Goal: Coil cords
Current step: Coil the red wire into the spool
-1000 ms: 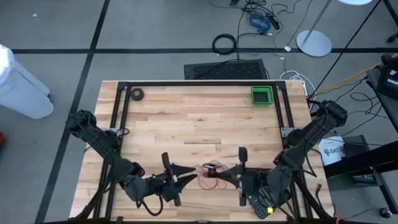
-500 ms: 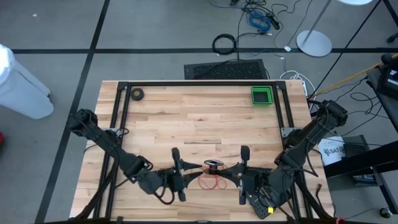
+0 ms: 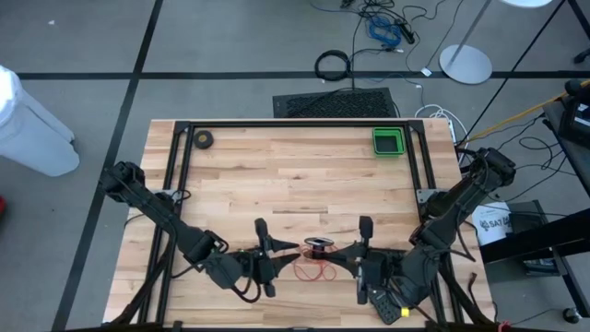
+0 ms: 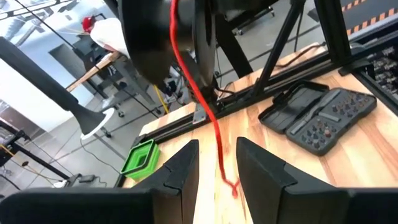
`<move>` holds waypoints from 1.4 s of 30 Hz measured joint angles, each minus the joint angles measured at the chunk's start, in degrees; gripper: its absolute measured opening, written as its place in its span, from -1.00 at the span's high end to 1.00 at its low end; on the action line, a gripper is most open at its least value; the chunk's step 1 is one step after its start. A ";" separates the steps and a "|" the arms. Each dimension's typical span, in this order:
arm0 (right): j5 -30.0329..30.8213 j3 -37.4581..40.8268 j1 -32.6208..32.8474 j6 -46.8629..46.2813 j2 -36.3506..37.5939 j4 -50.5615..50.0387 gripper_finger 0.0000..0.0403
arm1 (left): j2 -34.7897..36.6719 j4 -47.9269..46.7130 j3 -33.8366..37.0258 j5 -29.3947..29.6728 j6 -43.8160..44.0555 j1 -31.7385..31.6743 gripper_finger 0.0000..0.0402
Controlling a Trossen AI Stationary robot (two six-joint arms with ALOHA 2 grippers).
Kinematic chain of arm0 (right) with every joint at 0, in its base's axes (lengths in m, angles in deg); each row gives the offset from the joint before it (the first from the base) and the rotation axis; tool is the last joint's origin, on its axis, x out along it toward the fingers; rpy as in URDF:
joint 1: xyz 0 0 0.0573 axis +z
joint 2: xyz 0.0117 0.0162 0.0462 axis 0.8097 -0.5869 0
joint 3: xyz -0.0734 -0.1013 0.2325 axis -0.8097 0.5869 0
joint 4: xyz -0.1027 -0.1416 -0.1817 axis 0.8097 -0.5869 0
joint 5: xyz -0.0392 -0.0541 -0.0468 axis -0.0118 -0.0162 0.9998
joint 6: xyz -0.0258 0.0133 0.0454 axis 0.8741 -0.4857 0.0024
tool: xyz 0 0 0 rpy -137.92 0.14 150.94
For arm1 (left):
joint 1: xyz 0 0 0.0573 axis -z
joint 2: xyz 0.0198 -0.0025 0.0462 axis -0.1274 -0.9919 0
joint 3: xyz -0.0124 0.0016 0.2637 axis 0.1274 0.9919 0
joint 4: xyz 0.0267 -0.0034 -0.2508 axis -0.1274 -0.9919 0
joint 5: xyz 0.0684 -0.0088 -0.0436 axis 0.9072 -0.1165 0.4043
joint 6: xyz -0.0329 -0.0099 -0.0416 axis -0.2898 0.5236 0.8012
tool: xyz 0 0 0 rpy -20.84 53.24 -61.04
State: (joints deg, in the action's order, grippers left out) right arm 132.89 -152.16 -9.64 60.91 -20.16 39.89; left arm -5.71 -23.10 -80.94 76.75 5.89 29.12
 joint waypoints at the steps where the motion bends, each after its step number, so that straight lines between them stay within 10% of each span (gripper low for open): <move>1: 0.02 0.00 0.06 0.05 0.06 0.04 1.00 | 0.00 -0.90 0.00 0.01 0.71 -0.13 0.43; 42: 2.87 0.00 1.07 1.19 0.38 -0.25 1.00 | 0.00 -10.62 0.07 -12.83 11.96 -6.22 0.43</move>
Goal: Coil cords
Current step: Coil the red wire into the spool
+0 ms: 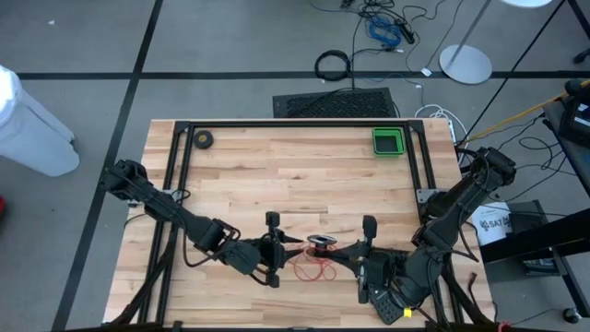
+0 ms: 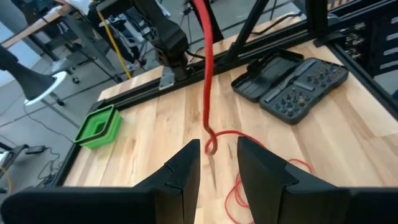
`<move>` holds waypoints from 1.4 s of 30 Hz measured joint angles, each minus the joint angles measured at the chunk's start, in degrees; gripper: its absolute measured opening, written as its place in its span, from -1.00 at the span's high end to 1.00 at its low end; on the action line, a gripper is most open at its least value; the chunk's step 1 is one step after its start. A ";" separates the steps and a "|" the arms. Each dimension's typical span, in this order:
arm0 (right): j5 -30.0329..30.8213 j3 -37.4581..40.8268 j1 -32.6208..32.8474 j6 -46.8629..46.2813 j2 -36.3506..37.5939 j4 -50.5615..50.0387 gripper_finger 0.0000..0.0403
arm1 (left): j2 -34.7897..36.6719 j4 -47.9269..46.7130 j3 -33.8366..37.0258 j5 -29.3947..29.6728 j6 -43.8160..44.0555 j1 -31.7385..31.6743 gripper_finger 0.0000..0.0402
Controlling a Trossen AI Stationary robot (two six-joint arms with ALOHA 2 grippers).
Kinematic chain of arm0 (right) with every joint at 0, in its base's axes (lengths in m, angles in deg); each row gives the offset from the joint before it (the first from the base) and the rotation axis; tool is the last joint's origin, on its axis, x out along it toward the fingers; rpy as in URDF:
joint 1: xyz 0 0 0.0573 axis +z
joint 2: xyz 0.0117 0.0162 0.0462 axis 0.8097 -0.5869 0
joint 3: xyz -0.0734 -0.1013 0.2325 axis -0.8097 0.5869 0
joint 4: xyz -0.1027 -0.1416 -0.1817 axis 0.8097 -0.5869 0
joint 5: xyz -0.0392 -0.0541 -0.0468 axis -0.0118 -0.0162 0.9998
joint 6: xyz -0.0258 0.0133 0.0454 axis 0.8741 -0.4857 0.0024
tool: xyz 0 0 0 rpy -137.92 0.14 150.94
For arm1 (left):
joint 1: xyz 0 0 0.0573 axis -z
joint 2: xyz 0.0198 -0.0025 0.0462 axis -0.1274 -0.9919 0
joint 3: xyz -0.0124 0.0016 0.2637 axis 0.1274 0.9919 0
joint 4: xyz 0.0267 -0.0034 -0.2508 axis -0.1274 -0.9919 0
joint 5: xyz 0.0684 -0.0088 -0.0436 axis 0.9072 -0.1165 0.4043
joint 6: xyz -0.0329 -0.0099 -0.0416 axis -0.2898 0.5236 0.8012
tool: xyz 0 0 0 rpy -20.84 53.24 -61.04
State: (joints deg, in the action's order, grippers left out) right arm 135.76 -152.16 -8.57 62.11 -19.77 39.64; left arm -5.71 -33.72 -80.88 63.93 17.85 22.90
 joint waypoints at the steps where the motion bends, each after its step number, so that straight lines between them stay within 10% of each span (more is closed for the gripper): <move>1: 0.00 0.00 0.00 0.01 0.00 -0.01 1.00 | 0.00 0.00 0.00 -0.21 0.00 0.00 0.44; 17: 0.02 0.00 0.00 -0.14 -0.02 0.01 1.00 | 0.00 -0.01 0.00 -0.58 0.05 -0.98 0.97; 42: -0.24 0.02 -1.27 -6.24 0.04 -0.03 1.00 | -10.18 12.43 0.00 -6.81 1.03 -7.17 0.96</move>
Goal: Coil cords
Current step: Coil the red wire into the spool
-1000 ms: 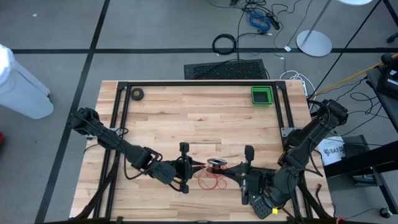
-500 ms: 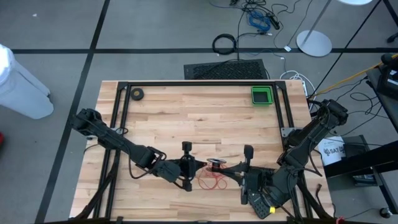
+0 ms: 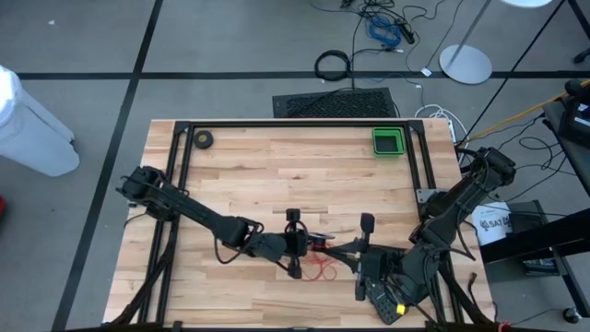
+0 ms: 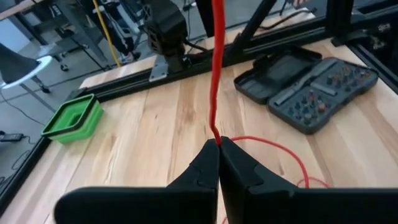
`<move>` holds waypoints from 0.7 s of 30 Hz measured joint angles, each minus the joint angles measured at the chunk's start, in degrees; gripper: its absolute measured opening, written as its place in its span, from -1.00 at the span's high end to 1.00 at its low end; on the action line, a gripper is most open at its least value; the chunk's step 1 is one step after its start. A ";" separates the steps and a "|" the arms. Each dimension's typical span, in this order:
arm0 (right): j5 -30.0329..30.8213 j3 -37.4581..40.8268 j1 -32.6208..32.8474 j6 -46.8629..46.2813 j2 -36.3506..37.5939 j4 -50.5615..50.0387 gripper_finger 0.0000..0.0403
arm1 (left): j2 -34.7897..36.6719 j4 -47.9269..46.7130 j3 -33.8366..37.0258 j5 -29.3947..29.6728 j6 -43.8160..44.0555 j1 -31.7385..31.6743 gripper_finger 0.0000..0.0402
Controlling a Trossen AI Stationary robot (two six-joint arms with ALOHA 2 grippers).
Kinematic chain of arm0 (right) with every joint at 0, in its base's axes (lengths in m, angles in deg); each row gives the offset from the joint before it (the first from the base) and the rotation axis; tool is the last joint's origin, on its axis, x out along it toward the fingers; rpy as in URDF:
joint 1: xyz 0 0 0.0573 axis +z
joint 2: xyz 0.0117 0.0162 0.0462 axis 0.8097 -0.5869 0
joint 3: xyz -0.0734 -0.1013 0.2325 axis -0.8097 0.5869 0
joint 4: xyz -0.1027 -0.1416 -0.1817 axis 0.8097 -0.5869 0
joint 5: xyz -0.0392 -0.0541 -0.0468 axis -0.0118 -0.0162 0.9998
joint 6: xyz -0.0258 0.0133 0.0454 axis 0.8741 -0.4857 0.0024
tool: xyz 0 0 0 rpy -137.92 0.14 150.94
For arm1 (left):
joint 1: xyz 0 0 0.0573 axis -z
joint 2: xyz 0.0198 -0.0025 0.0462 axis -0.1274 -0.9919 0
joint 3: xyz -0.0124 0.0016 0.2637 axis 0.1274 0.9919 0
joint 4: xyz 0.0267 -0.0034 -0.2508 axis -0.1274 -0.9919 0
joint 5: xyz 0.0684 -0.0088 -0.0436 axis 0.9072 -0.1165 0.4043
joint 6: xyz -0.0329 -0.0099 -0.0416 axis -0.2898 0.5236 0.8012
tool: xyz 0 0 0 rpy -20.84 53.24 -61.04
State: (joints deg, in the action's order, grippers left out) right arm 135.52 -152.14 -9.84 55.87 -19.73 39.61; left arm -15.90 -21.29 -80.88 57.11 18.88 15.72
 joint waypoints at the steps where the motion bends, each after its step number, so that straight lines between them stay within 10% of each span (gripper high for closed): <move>1: 0.00 0.00 0.00 0.00 0.00 0.00 1.00 | -0.15 0.60 0.00 -0.01 -0.01 -0.02 0.96; 21: 0.00 0.00 0.00 0.44 0.02 -0.64 1.00 | 5.89 -18.06 0.00 -7.19 4.94 4.54 0.32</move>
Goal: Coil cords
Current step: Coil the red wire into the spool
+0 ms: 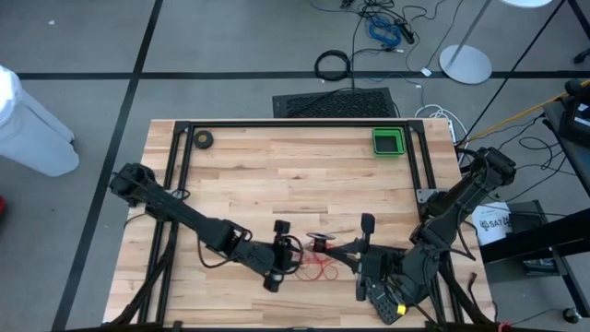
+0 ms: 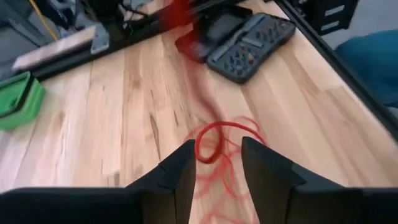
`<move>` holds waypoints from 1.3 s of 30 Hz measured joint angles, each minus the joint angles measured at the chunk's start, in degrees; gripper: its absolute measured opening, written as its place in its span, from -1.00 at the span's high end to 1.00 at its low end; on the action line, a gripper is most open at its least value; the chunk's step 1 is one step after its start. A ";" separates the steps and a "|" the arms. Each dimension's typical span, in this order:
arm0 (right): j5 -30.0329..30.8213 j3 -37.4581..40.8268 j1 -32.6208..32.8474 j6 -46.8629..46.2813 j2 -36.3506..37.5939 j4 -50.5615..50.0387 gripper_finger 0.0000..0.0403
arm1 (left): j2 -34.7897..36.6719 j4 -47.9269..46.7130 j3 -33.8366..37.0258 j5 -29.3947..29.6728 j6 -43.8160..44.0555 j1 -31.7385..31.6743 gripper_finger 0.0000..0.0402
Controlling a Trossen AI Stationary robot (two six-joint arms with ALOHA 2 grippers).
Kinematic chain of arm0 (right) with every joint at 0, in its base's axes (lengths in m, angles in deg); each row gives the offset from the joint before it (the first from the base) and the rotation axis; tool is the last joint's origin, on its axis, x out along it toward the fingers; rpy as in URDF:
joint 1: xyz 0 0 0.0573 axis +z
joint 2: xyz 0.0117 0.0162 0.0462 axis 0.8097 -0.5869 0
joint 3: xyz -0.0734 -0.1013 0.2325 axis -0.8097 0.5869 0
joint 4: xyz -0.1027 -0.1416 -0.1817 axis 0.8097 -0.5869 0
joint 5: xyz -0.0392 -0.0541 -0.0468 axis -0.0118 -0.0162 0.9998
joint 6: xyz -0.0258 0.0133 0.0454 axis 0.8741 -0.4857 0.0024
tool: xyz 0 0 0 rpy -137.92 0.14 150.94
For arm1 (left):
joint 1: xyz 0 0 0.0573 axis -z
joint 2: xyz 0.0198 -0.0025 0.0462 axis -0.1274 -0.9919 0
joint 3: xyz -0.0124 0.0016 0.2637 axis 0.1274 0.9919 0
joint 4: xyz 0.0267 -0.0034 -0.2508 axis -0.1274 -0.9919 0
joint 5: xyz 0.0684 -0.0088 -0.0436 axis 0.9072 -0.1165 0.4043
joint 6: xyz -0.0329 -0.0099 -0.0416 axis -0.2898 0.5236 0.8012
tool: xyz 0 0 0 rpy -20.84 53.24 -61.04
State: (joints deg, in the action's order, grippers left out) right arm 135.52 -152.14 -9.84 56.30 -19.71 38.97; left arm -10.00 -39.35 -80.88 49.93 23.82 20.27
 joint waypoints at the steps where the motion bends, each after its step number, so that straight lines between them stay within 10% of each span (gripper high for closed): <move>1: 0.00 0.00 0.00 0.00 0.00 -0.04 1.00 | 1.33 -1.90 0.00 0.01 1.23 0.40 0.32; 13: 0.00 0.00 0.00 0.00 0.00 0.01 1.00 | 11.41 -8.45 -0.02 1.83 10.80 4.86 0.32; 39: -0.02 0.00 -0.02 -0.19 0.00 -0.52 1.00 | 7.76 22.12 -0.02 16.15 -17.53 8.98 0.32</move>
State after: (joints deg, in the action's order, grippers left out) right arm 135.50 -152.14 -9.86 56.12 -19.71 38.45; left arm -2.24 -17.23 -80.90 66.08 6.30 29.25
